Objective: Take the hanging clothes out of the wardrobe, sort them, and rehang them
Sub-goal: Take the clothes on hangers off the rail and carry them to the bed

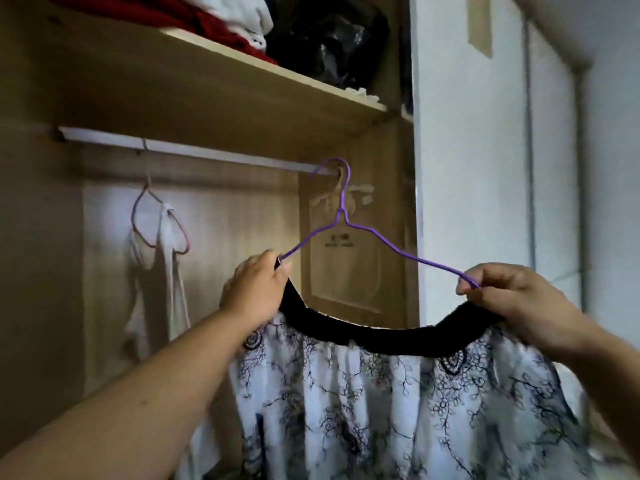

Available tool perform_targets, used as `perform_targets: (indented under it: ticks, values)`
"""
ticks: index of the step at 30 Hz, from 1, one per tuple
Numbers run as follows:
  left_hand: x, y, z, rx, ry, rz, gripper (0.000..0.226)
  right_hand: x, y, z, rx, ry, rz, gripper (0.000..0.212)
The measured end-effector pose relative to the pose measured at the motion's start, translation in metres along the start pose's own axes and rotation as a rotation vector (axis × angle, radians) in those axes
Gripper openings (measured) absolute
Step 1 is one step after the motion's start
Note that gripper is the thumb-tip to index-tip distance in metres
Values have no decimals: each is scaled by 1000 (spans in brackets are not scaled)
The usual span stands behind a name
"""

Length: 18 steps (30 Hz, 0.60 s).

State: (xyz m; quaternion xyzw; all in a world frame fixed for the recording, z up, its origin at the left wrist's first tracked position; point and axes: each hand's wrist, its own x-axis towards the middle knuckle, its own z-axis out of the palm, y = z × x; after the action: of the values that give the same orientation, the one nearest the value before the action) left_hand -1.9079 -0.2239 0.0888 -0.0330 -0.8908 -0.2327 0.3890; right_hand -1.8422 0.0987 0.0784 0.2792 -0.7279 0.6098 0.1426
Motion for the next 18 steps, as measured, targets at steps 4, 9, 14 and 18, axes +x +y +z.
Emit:
perform_targets:
  ticks: [4, 9, 14, 18]
  values:
    - [-26, 0, 45, -182, -254, 57, 26, -52, 3, -12, -250, 156, 129, 16]
    - [-80, 5, 91, -465, -376, 141, 12, -120, 16, -11, -897, 353, 281, 10]
    - [-133, -9, 129, -568, -523, 190, 15, -202, 28, 39, -1016, 535, 489, 13]
    - [-179, -29, 139, -546, -634, 275, 24, -269, 35, 98, -1069, 647, 649, 19]
